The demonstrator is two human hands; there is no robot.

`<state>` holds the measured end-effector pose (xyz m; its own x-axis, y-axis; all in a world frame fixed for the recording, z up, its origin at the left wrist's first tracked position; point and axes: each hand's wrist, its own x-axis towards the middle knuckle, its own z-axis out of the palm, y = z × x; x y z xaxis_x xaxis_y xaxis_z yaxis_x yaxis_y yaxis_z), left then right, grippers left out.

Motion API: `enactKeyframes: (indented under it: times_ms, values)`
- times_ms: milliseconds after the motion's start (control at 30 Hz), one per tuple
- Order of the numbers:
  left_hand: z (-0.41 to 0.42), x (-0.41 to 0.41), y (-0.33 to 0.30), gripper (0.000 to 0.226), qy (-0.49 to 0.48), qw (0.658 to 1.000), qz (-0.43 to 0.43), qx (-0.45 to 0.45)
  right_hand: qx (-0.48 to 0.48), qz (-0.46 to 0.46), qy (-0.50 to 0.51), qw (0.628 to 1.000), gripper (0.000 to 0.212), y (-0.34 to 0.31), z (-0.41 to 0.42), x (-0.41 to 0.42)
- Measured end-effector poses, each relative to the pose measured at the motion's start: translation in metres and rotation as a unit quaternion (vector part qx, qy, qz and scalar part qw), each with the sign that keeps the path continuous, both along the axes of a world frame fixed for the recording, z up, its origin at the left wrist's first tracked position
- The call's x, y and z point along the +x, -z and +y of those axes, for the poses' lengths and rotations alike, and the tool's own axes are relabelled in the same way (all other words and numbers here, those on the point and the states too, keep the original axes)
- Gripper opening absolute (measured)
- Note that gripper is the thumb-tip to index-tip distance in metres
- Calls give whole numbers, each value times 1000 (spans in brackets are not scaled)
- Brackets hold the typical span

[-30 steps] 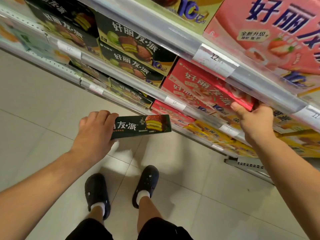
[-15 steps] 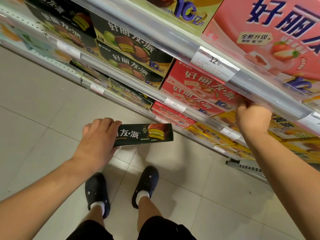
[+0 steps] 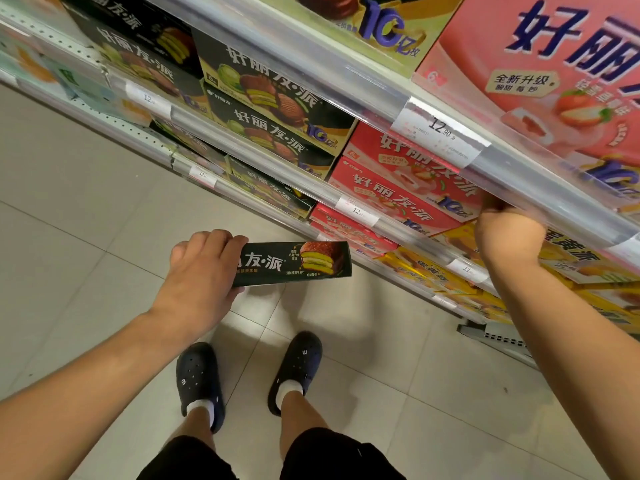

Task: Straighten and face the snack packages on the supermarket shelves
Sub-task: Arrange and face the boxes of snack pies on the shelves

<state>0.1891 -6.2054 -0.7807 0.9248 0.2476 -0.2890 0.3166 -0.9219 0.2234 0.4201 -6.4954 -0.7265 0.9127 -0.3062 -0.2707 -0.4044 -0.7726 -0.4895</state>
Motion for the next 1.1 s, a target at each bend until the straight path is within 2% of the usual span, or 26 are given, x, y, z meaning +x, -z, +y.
enactKeyframes:
  times_ms: [133, 200, 300, 333, 400, 467, 567, 600, 667, 767, 833, 967, 1033, 1100]
  values:
    - [3, 8, -4, 70, -4, 1000, -11, 3, -130, -18, -66, 989, 40, 2, 10, 3]
    - [6, 10, -8, 70, -5, 1000, -19, -1, -141, -40, -101, 984, 34, 2, 15, -1]
    - [14, 11, -15, 71, -5, 1000, -28, -11, -214, -86, -130, 964, 26, 8, 23, -26]
    - [17, 10, -17, 71, -10, 999, -28, -16, -223, -103, -134, 960, 32, 11, 28, -40]
    - [28, 7, -21, 71, -19, 999, -29, -23, -156, -110, -170, 967, 64, 17, 39, -75]
    - [43, 0, -24, 70, -21, 999, -37, -32, -43, -51, -229, 971, 89, 26, 54, -105]
    - [77, -11, -25, 64, -6, 998, -50, -46, 168, 102, -268, 943, 97, 35, 97, -134]
    - [91, -14, -24, 62, 0, 998, -49, -50, 221, 130, -275, 927, 96, 37, 114, -140]
    - [122, -18, -22, 62, 14, 997, -47, -60, 275, 126, -287, 909, 87, 42, 150, -147]
    - [172, -27, -19, 73, 11, 991, -61, -116, 318, 86, -237, 914, 77, 49, 207, -156]
    - [208, -31, -22, 78, 5, 988, -80, -135, 302, 50, -211, 928, 68, 53, 248, -163]
    - [286, -29, -28, 83, 14, 994, -82, -77, 272, -34, -226, 935, 57, 55, 325, -173]
    - [316, -23, -31, 83, -16, 985, -139, -98, 255, -84, -222, 937, 56, 51, 358, -169]
    - [337, -12, -34, 92, -92, 961, -213, -148, 261, -115, -201, 937, 56, 47, 385, -159]
